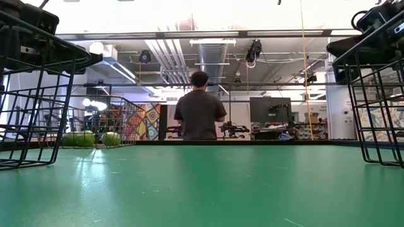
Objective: Sort produce into baskets
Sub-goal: Return to Home Position
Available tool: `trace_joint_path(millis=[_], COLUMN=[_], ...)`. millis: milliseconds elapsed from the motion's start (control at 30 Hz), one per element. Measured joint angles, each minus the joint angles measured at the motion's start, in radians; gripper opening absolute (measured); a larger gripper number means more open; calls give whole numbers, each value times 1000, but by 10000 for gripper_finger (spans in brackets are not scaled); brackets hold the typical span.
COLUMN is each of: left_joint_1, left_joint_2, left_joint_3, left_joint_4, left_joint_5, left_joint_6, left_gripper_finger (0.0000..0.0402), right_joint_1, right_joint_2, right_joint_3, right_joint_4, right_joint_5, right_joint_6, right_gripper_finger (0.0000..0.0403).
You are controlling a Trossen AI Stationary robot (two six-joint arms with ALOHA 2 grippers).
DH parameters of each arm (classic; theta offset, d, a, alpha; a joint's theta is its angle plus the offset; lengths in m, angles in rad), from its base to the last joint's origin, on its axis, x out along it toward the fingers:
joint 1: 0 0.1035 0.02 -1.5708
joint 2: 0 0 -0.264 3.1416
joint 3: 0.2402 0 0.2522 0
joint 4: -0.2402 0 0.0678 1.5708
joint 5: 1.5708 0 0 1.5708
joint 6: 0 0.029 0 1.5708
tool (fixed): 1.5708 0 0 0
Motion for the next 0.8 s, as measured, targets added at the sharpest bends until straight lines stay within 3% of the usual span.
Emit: trace_joint_path(millis=[800], left_joint_1=[0], left_joint_2=[1], left_joint_3=[0], left_joint_4=[0], left_joint_5=[1], left_joint_6=[0], left_gripper_finger=[31], right_joint_1=[0], right_joint_2=[47], right_joint_3=[2], right_joint_4=[3], right_joint_5=[0], right_joint_6=[0], right_gripper_finger=[13])
